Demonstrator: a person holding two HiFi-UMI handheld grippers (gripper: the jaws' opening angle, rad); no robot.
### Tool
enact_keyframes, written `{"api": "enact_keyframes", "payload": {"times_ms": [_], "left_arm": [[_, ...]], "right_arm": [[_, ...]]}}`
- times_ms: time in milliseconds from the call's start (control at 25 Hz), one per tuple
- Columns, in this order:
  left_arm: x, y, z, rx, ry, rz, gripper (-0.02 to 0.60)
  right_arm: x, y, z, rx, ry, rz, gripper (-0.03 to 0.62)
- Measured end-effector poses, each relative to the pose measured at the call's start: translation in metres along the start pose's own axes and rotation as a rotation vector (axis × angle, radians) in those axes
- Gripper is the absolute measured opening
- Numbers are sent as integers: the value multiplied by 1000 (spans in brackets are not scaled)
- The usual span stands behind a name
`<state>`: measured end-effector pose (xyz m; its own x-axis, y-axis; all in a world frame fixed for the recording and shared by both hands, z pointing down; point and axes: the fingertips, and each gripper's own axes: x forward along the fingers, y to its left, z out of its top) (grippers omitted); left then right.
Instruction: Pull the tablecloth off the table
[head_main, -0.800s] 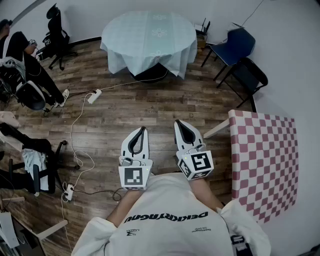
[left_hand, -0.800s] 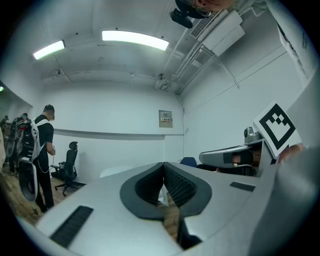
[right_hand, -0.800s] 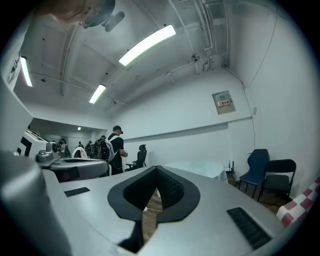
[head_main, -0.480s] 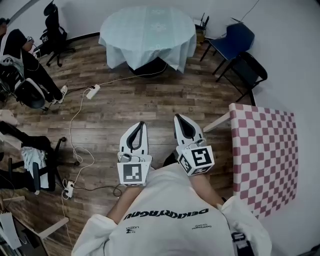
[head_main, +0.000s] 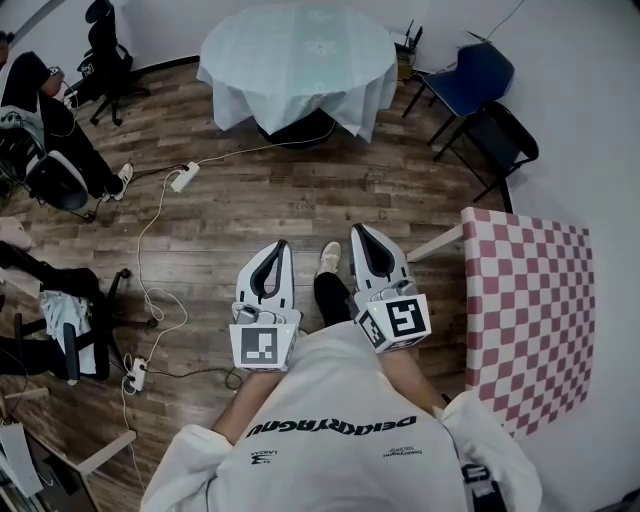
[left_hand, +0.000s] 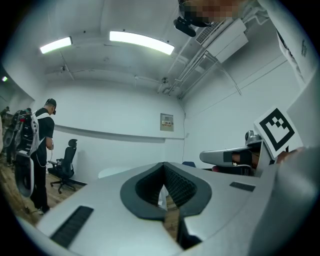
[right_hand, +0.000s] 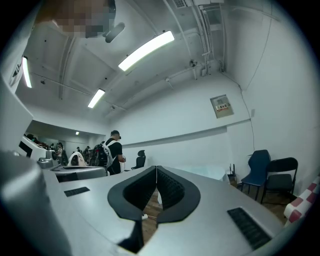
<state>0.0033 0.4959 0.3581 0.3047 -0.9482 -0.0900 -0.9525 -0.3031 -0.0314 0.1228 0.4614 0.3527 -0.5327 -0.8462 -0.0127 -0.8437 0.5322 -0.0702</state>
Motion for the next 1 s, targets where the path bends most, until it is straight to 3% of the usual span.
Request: {"api": "enact_keyframes", "payload": {"times_ms": [240, 520, 800, 1000], "left_arm": [[34, 26, -11, -15, 21, 54, 15], [105, 54, -28, -34, 24, 55, 14], [208, 94, -41, -2, 45, 133, 15], [289, 114, -28, -3, 66, 155, 15]], "right_arm": [[40, -14, -10, -4, 6, 60, 35], [113, -56, -22, 44, 15, 35, 35], [203, -126, -17, 27, 36, 26, 35], [270, -177, 3, 48, 30, 22, 35]]}}
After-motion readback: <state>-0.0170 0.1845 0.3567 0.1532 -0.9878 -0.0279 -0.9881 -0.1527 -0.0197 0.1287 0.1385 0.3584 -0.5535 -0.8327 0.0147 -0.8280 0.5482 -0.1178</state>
